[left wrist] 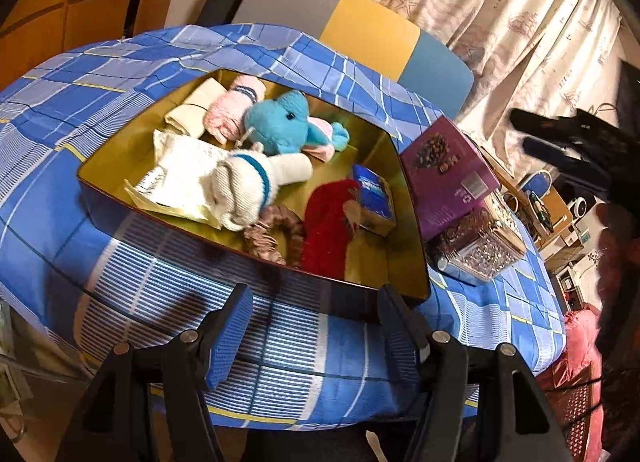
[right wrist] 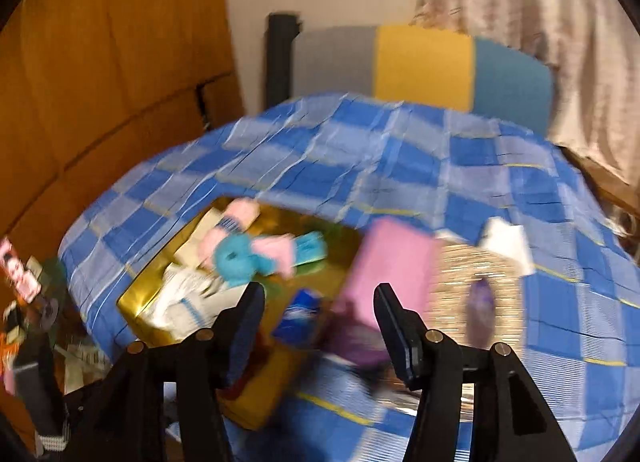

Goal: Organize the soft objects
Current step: 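Grasp the white textured cloth beside the silver tissue box with the right gripper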

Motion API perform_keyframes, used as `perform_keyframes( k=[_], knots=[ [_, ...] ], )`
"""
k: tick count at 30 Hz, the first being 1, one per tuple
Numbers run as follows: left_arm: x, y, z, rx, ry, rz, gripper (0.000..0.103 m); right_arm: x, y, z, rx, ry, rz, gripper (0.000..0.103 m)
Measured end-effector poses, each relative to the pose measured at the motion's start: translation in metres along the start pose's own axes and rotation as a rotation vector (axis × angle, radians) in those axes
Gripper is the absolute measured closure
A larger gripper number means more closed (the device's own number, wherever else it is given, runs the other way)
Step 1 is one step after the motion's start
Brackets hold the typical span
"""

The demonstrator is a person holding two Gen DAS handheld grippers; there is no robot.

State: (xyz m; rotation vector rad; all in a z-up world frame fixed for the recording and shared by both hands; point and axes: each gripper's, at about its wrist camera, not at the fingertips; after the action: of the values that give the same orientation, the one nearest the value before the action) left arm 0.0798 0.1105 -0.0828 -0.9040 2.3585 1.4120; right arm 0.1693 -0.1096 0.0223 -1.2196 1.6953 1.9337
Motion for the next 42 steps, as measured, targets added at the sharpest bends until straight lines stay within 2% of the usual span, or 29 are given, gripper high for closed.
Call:
perform_keyframes(
  k=[6,9,12,17,23,26,28,32,37,42],
  knots=[
    [-0.001,-0.010,-0.028,0.023,-0.040,0.033,0.038,0.019,0.048,-0.091,0.131,-0.159,-0.060,0.040],
    [-0.006,-0.012,-0.048,0.035,-0.070,0.031,0.037,0.041,0.058,-0.140,0.201,-0.263,-0.048,0.040],
    [-0.011,-0.014,-0.075,0.063,-0.109,0.031,0.037,0.067,0.056,-0.180,0.231,-0.365,-0.014,0.039],
    [-0.023,-0.014,-0.108,0.091,-0.139,0.021,0.037,0.100,0.031,-0.223,0.228,-0.430,0.072,0.039],
    [-0.053,-0.019,-0.130,0.080,-0.158,0.000,0.037,0.117,-0.020,-0.248,0.151,-0.436,0.155,0.038],
    [-0.077,-0.020,-0.134,0.066,-0.147,-0.028,0.036,0.107,-0.048,-0.267,0.137,-0.457,0.167,0.037],
    [-0.098,-0.022,-0.136,0.051,-0.140,-0.051,0.036,0.092,-0.067,-0.280,0.132,-0.461,0.161,0.030],
    [-0.132,-0.028,-0.141,0.020,-0.133,-0.068,0.036,0.055,-0.110,-0.295,0.128,-0.432,0.166,0.023],
    [-0.172,-0.055,-0.150,-0.040,-0.163,-0.016,0.036,0.029,-0.170,-0.306,0.108,-0.416,0.241,0.022],
    [-0.192,-0.084,-0.163,-0.061,-0.214,0.040,0.036,0.020,-0.217,-0.305,0.092,-0.375,0.302,0.022]
  ],
)
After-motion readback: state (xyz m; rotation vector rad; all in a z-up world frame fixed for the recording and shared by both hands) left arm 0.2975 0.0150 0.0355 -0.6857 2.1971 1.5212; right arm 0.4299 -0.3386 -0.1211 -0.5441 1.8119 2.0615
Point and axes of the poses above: each gripper's, at about its wrist camera, not at the fingertips, and y roughly against the way its jaws point, z to its left, x to its underside, and after that the axes turned 10 degrees about y, right-handed
